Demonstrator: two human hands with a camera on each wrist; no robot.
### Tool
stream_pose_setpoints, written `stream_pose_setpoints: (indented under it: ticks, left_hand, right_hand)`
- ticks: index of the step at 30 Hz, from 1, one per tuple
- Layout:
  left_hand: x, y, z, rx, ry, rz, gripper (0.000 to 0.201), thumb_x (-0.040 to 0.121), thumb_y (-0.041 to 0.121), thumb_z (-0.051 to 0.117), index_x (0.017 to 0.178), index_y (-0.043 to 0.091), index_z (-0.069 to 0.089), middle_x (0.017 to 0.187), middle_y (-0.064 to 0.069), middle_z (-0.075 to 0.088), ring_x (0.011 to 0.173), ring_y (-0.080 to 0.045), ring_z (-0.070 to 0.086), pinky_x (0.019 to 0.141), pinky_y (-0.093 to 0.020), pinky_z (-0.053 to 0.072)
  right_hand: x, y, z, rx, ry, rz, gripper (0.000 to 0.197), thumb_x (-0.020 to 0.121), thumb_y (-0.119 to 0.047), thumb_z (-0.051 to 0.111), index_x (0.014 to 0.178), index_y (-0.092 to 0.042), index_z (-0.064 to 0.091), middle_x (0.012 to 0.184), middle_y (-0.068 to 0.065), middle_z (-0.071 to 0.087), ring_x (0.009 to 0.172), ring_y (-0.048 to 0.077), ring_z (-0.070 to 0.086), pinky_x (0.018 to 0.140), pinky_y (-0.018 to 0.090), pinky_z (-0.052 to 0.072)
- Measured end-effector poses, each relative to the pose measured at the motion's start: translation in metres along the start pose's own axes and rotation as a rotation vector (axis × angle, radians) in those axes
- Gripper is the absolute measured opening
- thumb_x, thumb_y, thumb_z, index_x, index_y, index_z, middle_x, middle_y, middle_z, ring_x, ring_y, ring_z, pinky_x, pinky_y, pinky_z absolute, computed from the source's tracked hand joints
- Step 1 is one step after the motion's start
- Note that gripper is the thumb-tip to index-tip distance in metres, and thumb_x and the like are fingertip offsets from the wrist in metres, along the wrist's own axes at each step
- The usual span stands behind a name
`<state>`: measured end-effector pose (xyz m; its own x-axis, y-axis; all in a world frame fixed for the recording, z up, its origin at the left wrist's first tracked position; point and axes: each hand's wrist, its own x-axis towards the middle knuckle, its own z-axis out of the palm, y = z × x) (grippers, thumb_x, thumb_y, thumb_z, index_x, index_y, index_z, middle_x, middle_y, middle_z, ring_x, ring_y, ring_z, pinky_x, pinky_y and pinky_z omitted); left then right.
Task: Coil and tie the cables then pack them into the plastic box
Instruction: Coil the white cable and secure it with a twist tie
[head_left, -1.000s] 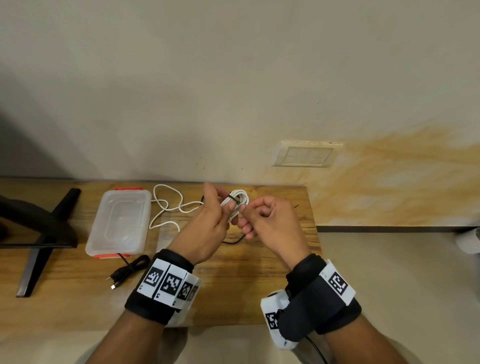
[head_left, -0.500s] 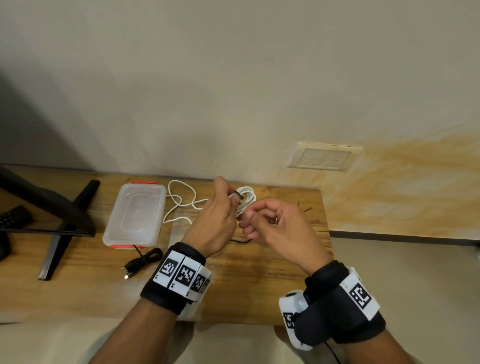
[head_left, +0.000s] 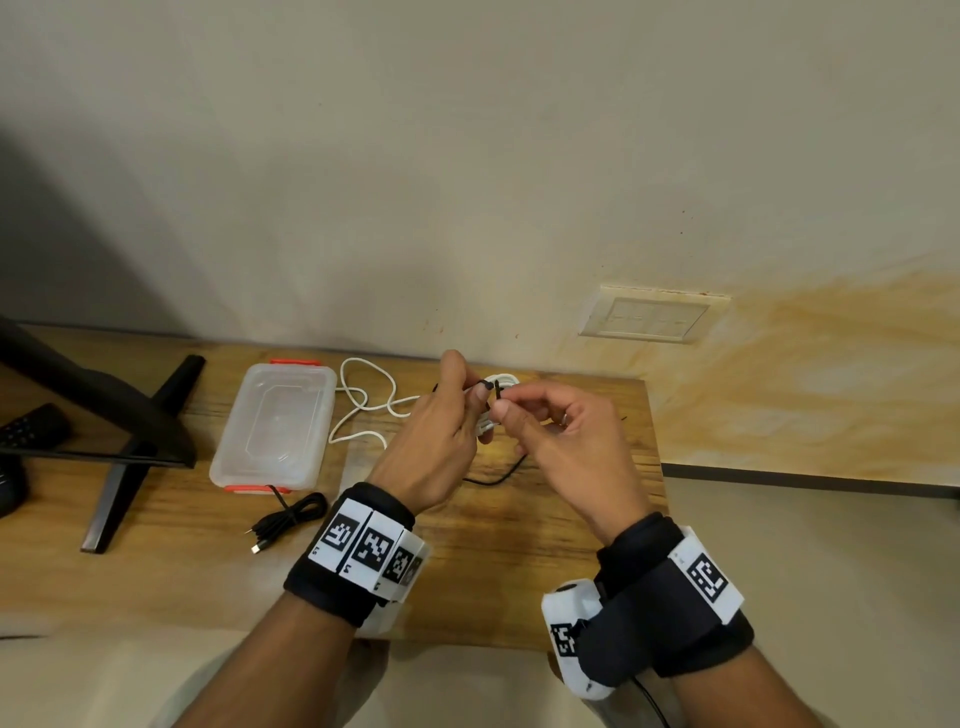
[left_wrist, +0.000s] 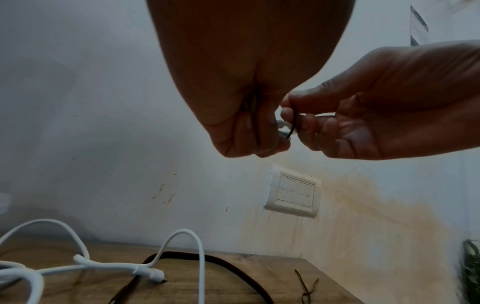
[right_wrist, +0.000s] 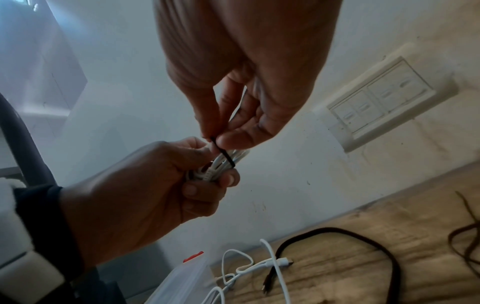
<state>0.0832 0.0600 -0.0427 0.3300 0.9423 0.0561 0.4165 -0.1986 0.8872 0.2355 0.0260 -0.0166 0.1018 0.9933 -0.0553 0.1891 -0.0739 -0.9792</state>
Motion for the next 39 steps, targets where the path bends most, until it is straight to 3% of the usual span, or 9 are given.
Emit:
stream_pose_setpoints:
  ticks: [3, 5, 9, 15, 22, 26, 35, 39]
  left_hand:
    - [-0.0004, 0.0006, 0.0006, -0.001, -0.007, 0.001, 0.020, 0.107, 0.032, 0.034, 0.101, 0.013, 0.035, 0.083, 0.003, 0.059, 0.064, -0.005, 0.061, 0.056, -0.021, 0.045]
    - [-0.0002, 0.0004, 0.0007, -0.019, -0.003, -0.010, 0.019, 0.107, 0.031, 0.034, 0.101, 0.013, 0.036, 0.083, 0.000, 0.060, 0.064, -0.007, 0.062, 0.055, -0.023, 0.046]
    - [-0.0005, 0.0005, 0.0001, -0.076, 0.017, -0.029, 0.017, 0.107, 0.029, 0.035, 0.097, 0.016, 0.035, 0.082, -0.003, 0.059, 0.063, -0.013, 0.061, 0.056, -0.036, 0.050]
    - [-0.0014, 0.0017, -0.0002, -0.090, 0.030, -0.050, 0.018, 0.107, 0.029, 0.035, 0.097, 0.014, 0.036, 0.082, -0.005, 0.060, 0.063, -0.012, 0.061, 0.061, -0.045, 0.052]
    - [-0.0023, 0.0043, -0.0009, -0.093, 0.020, -0.051, 0.018, 0.107, 0.028, 0.033, 0.098, 0.013, 0.036, 0.083, -0.009, 0.059, 0.064, -0.013, 0.061, 0.062, -0.045, 0.052]
    - [-0.0025, 0.0048, -0.0015, -0.096, 0.023, -0.056, 0.019, 0.108, 0.030, 0.033, 0.098, 0.014, 0.036, 0.085, -0.014, 0.061, 0.069, -0.023, 0.063, 0.065, -0.052, 0.052]
    - [-0.0036, 0.0085, -0.0031, -0.104, 0.022, -0.060, 0.019, 0.108, 0.030, 0.033, 0.098, 0.014, 0.036, 0.081, -0.010, 0.060, 0.072, -0.030, 0.062, 0.066, -0.054, 0.051]
    - [-0.0043, 0.0075, -0.0028, -0.099, 0.012, -0.065, 0.020, 0.108, 0.030, 0.033, 0.098, 0.013, 0.036, 0.084, -0.014, 0.061, 0.069, -0.024, 0.062, 0.067, -0.054, 0.052]
  right_hand:
    - [0.0021, -0.0001, 0.0013, 0.054, -0.004, 0.040, 0.019, 0.087, -0.013, 0.077, 0.105, -0.015, 0.072, 0.080, 0.005, 0.076, 0.070, 0.011, 0.068, 0.064, 0.026, 0.057]
    - [0.0034, 0.0005, 0.0016, 0.055, -0.001, 0.038, 0.015, 0.087, -0.012, 0.077, 0.101, -0.014, 0.071, 0.079, 0.005, 0.076, 0.068, 0.012, 0.069, 0.064, 0.027, 0.057]
    - [0.0019, 0.0001, 0.0019, 0.064, 0.001, 0.025, 0.008, 0.085, -0.012, 0.078, 0.093, -0.014, 0.075, 0.080, 0.006, 0.074, 0.069, 0.014, 0.067, 0.065, 0.028, 0.059]
    - [0.0014, -0.0007, 0.0029, 0.052, 0.007, 0.030, 0.006, 0.085, -0.011, 0.078, 0.090, -0.014, 0.077, 0.076, 0.003, 0.073, 0.064, 0.009, 0.065, 0.065, 0.028, 0.060]
    - [0.0013, -0.0005, 0.0028, 0.049, 0.007, 0.041, 0.005, 0.086, -0.011, 0.077, 0.091, -0.012, 0.076, 0.074, 0.005, 0.074, 0.062, 0.009, 0.064, 0.063, 0.025, 0.057]
    - [0.0015, -0.0005, 0.0023, 0.044, 0.010, 0.034, 0.006, 0.086, -0.011, 0.077, 0.091, -0.013, 0.076, 0.074, 0.002, 0.074, 0.063, 0.007, 0.065, 0.064, 0.025, 0.058]
    - [0.0011, -0.0008, 0.0028, 0.037, 0.006, 0.040, 0.006, 0.086, -0.011, 0.077, 0.092, -0.013, 0.076, 0.077, 0.003, 0.074, 0.066, 0.008, 0.067, 0.067, 0.030, 0.061]
    - [0.0014, -0.0004, 0.0029, 0.030, 0.008, 0.047, 0.006, 0.086, -0.012, 0.077, 0.092, -0.015, 0.076, 0.078, 0.003, 0.074, 0.068, 0.011, 0.068, 0.068, 0.033, 0.062]
